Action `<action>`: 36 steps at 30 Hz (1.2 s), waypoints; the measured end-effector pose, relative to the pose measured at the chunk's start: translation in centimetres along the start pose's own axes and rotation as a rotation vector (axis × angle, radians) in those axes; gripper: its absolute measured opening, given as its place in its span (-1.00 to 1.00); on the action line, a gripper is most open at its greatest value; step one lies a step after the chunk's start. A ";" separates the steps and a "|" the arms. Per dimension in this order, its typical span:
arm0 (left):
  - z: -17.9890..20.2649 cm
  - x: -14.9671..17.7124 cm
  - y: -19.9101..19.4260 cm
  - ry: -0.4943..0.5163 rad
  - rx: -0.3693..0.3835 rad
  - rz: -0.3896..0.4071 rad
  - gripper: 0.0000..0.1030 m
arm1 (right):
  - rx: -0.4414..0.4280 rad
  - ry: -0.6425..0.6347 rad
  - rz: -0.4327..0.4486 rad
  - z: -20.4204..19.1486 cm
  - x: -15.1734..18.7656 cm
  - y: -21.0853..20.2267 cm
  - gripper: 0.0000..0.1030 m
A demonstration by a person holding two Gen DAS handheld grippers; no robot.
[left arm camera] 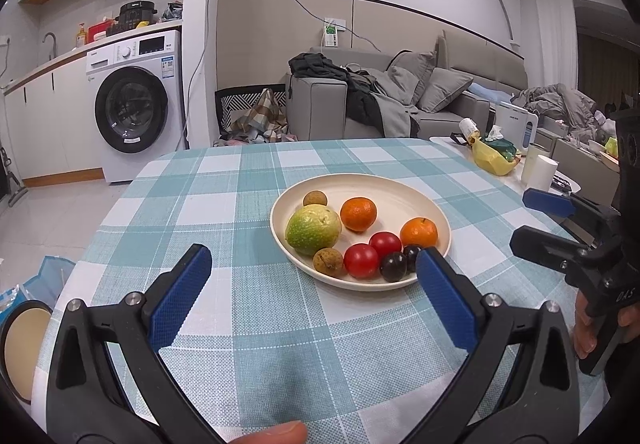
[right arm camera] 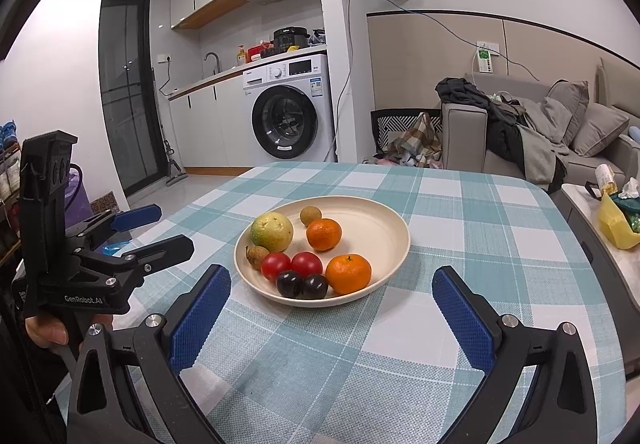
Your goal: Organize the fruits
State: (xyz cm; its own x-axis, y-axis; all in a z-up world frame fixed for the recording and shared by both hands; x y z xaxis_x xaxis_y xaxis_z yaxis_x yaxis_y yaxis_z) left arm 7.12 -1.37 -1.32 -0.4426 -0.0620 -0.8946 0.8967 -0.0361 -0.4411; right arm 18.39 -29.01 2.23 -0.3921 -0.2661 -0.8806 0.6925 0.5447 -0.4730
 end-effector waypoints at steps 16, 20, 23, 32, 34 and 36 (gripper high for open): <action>0.0 0.0 0.0 -0.010 0.004 -0.004 0.98 | -0.001 0.001 0.000 0.0 0.0 0.1 1.00; -0.1 -0.1 0.1 -0.009 0.003 -0.004 0.98 | -0.001 0.002 0.000 0.1 0.0 0.1 1.00; -0.1 -0.1 0.1 -0.009 0.004 -0.004 0.98 | -0.001 0.002 0.000 0.1 0.0 0.1 1.00; -0.1 -0.1 0.0 -0.011 0.004 -0.006 0.98 | -0.001 0.003 -0.001 0.1 -0.1 0.1 1.00; 0.0 -0.1 0.0 -0.011 0.004 -0.005 0.98 | -0.001 0.003 -0.001 0.1 -0.1 0.1 1.00; -0.1 -0.1 0.1 -0.010 0.004 -0.005 0.98 | -0.001 0.003 -0.002 0.1 -0.1 0.1 1.00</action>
State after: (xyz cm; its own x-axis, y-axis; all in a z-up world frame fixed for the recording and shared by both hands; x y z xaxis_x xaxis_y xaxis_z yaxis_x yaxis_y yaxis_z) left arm 7.29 -1.25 -1.27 -0.4470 -0.0716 -0.8917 0.8945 -0.0401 -0.4452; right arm 18.56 -28.97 2.22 -0.3954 -0.2649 -0.8795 0.6909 0.5452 -0.4748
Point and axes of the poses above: each gripper's, at about its wrist camera, not at the fingertips, and y roughly the way its jaws point, z to its right, x to its underside, the point moved 3 cm from there along y, roughly the way its jaws point, and after that the axes turned 3 degrees about x, right-handed, at the moved point
